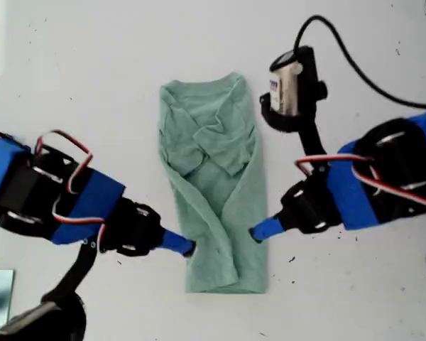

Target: Fold t shirt

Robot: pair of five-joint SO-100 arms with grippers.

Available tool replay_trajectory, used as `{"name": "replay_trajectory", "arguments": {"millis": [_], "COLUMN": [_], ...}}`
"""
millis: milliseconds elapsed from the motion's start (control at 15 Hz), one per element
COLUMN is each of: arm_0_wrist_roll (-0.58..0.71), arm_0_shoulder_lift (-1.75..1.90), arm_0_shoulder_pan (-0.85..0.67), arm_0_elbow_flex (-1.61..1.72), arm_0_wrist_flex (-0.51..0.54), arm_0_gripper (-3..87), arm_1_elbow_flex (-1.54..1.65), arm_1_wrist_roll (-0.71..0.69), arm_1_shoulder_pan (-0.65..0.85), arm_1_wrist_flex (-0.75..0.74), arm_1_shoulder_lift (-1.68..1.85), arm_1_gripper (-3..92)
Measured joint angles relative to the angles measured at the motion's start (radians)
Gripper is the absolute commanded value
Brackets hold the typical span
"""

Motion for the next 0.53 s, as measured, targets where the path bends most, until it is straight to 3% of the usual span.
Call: {"name": "replay_trajectory", "arguments": {"millis": [267, 533], "arm_0_wrist_roll": [-0.04, -0.044], "arm_0_shoulder_lift": [-0.163, -0.385], "arm_0_shoulder_pan": [0.035, 0.058], "arm_0_elbow_flex": [-0.029, -0.046], "arm_0_wrist_flex": [-0.051, -0.225], "arm_0_gripper": [24.3, 24.3], "arm_1_elbow_flex": [-0.011, -0.003], "arm_1_wrist_roll": [0.169, 0.221], "arm_1_shoulder_pan": [-0.087, -0.129], "arm_1_wrist_flex": [-0.101, -0.333], "arm_1_shoulder_lift": [-0.161, -0.407], "arm_1_gripper": [30.2, 23.1]}}
